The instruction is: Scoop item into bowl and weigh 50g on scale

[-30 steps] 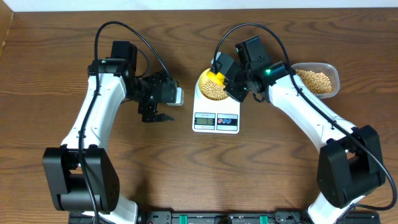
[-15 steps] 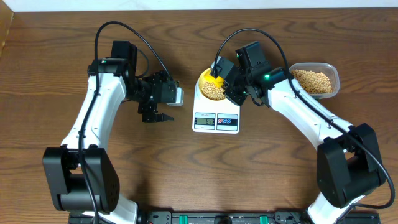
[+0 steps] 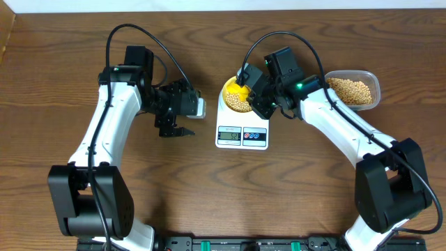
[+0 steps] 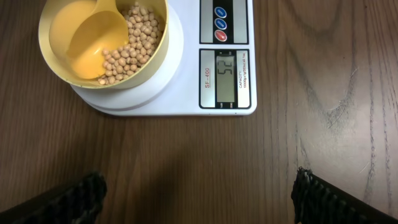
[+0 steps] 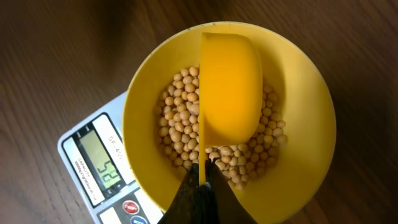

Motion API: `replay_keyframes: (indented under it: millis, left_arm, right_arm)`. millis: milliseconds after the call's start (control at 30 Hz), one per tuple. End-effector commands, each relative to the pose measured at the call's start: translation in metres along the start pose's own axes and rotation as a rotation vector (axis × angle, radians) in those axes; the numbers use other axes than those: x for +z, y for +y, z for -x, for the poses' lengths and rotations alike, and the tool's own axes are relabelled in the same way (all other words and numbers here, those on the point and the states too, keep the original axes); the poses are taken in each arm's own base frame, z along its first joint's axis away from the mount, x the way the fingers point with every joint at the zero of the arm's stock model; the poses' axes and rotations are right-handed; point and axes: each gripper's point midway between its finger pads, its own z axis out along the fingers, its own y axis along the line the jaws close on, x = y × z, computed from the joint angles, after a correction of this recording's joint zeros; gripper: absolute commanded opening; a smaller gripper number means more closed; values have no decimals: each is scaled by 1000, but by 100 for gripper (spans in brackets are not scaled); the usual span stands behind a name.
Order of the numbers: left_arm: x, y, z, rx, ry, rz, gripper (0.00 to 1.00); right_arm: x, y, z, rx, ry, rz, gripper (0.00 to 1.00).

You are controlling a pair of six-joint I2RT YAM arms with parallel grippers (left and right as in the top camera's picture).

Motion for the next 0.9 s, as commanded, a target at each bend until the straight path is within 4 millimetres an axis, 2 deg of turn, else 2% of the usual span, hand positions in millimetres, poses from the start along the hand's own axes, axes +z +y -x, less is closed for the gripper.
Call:
replay_keyframes:
  millis: [0,167,533,867]
  left_arm:
    - [0,0,4,15,-17,-1,97]
    - [0,0,4,15,-17,-1,97]
    - [0,0,4,15,-16,-1,98]
    - [0,0,4,15,-16,-1,98]
  right_arm:
    - [-17,-9,15,76,-57,-4,1]
    - [-29,-23,20,189,-105,24,1]
    - [-65,-19,33,301,-286,329,1]
    - [-68,-20,36,292,-308,342,1]
